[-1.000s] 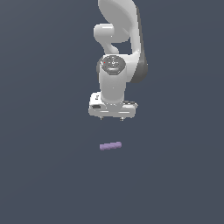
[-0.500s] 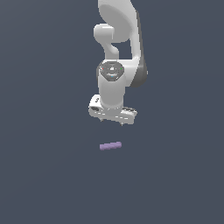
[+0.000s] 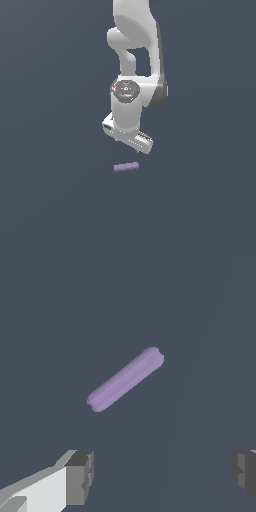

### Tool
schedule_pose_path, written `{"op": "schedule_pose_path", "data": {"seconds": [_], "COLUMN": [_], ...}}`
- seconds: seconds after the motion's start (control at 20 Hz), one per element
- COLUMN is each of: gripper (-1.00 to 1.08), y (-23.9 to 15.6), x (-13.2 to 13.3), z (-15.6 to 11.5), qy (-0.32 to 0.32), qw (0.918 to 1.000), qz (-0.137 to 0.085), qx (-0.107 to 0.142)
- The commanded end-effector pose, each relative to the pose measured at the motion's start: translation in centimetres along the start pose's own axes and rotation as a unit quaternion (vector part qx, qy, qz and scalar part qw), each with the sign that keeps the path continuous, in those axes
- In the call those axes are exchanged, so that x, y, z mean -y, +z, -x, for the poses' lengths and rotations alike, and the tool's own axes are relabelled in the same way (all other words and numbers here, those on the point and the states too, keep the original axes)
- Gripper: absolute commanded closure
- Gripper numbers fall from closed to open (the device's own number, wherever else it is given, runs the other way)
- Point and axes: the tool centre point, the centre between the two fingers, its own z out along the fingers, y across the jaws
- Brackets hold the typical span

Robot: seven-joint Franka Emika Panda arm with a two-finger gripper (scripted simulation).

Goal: Pick up the object and move it to a goal position.

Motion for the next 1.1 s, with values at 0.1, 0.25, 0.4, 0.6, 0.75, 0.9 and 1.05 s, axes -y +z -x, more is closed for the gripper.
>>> {"op": "schedule_pose_path", "data": {"seconds": [0.1, 0.25, 0.4, 0.6, 0.75, 0.9, 1.05], "gripper": [-0.92, -0.92, -0.92, -0.92, -0.92, -0.92, -0.92], "y": [0.8, 1.4, 2.0, 2.7, 3.3, 3.8, 4.4], "x": [0.3, 0.6, 0.8, 1.1, 1.3, 1.5, 1.7], "z": [-0.8, -1.3, -1.8, -2.4, -2.9, -3.4, -3.8], "qy": [0.066, 0.109, 0.151, 0.207, 0.248, 0.289, 0.328], "qw": [0.9978, 0.9941, 0.9885, 0.9783, 0.9686, 0.9572, 0.9445], "qz": [-0.003, -0.004, -0.006, -0.008, -0.009, -0.010, -0.012], "qx": [-0.001, -0.002, -0.003, -0.005, -0.007, -0.008, -0.010]}}
